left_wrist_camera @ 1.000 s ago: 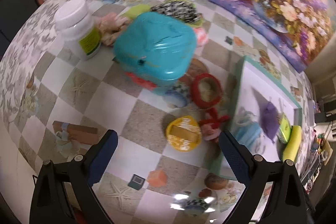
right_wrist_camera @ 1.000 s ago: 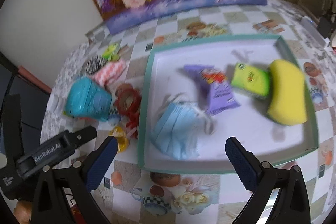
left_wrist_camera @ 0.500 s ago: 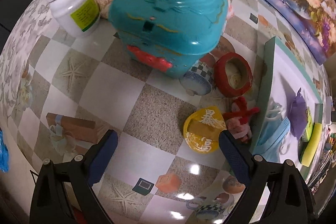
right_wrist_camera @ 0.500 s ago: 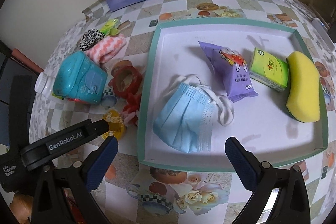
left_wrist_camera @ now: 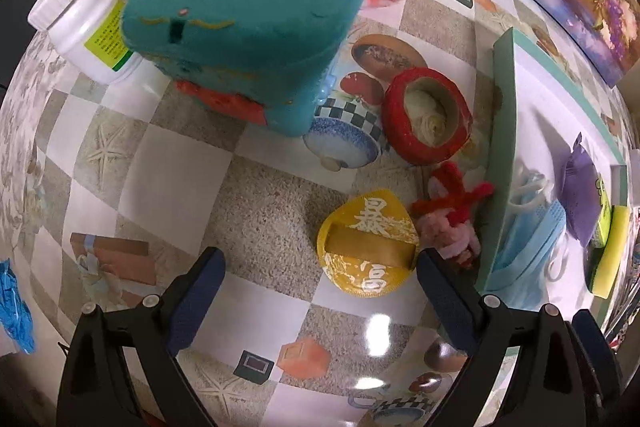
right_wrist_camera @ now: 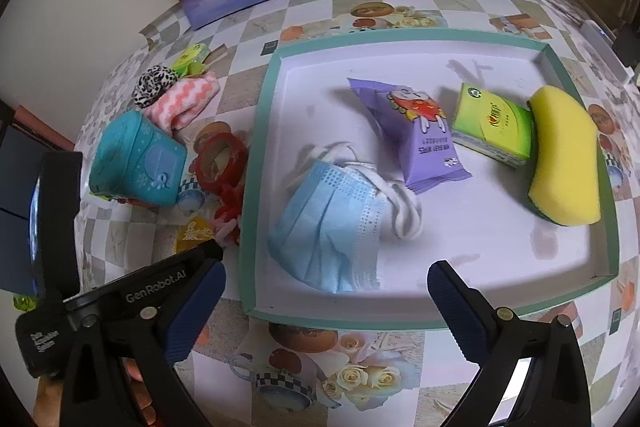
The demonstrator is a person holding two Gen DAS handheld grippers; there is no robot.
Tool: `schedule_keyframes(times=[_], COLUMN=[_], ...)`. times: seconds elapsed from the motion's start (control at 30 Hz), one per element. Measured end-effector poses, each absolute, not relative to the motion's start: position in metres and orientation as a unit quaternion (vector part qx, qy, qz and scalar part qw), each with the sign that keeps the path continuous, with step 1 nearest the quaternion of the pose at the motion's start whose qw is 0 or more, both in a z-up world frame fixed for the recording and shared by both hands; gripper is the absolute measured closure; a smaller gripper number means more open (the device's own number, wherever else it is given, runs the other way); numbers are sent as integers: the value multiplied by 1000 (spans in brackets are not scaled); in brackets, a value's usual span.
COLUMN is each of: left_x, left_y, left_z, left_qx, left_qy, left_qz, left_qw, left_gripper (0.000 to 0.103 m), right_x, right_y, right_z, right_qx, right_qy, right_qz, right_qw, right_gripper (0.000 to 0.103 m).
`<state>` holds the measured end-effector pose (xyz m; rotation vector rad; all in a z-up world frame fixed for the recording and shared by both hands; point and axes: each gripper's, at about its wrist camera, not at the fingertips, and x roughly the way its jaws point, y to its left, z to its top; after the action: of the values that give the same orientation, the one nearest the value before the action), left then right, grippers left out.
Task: Organize soft objects
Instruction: 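Reach left gripper down to the yellow gold-printed pouch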
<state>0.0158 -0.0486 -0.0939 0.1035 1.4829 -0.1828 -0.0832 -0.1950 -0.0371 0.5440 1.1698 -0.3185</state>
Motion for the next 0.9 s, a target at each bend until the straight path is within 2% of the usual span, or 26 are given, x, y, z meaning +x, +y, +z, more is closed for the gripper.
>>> schedule_keyframes(times=[0.33, 0.47, 0.63, 0.9], left_x=[24, 23, 20, 17], left_y=[-75, -87, -93, -98], left_z=[-99, -97, -98, -100], left_qx=[74, 80, 80, 63], left_qy=[664, 660, 662, 665], left_qz=[-97, -110, -118, -131], left_qw=[738, 739, 736, 733], left_gripper=[11, 22, 26, 40], right_x=[-85, -85, -87, -88], right_y=[-198, -198, -201, -202], right_z=[-37, -37, -39, -38], right_qx=[255, 256, 260, 266], right_qy=[542, 542, 541, 539], right_qz=[-151, -151, -153, -154], right_qw=[786, 786, 785, 784], right_gripper=[1, 1, 1, 1])
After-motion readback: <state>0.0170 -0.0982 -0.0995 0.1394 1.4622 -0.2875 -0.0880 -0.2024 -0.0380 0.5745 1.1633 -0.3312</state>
